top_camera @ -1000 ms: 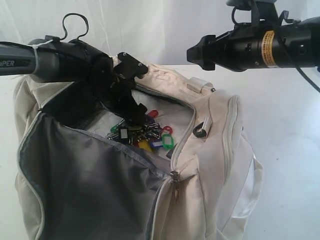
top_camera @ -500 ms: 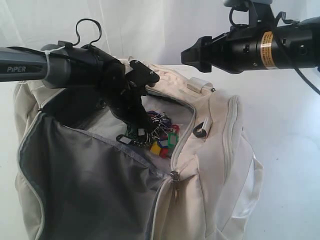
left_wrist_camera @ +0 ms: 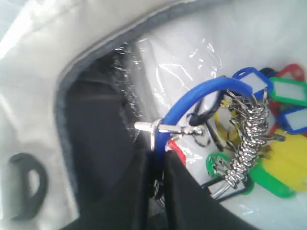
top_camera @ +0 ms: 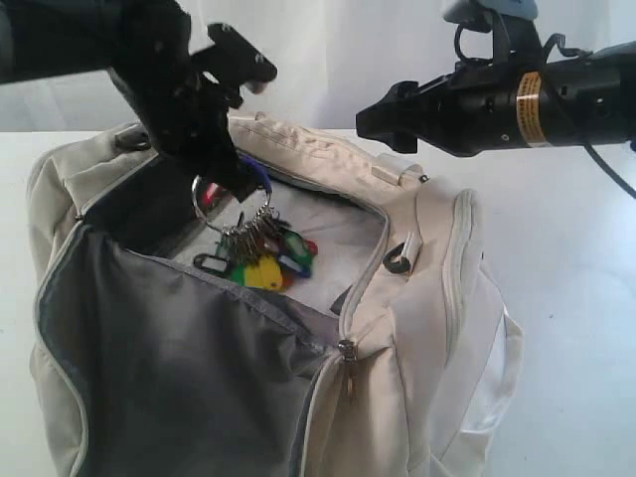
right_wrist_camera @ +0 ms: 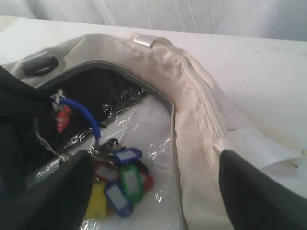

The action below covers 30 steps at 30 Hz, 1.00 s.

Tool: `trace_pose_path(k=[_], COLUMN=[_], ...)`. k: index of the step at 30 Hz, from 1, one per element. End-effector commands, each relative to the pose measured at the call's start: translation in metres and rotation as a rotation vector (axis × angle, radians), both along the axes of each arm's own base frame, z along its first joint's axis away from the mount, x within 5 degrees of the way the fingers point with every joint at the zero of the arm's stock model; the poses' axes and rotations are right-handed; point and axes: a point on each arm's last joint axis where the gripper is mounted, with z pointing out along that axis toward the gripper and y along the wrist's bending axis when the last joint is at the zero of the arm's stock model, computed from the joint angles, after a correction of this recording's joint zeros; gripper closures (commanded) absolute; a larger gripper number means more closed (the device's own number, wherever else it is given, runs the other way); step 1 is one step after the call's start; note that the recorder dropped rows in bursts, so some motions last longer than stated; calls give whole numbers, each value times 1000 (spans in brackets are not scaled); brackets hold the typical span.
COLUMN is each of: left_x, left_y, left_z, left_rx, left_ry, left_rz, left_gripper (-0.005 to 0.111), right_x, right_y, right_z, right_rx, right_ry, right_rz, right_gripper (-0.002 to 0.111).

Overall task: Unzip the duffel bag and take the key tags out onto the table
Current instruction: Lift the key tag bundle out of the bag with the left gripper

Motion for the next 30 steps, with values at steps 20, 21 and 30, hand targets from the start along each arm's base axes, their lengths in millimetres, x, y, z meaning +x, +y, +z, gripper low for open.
trace_pose_path(k=[20,21,30], left_x=[-121,-125,-152], left_y=[91,97,166], left_z=[159,162,172], left_rx=[-16,-9,32], left_ry=[-361,-377,-415], left_rz=[228,261,547], left_gripper=[107,107,107], right_x=[-38,-40,-49], right_y=[3,3,4], right_z=[-57,-59,-69], right_rx=[63,63,69], right_ry=[252,259,302], right_rz=[68,70,89], right_gripper=[43,44,48])
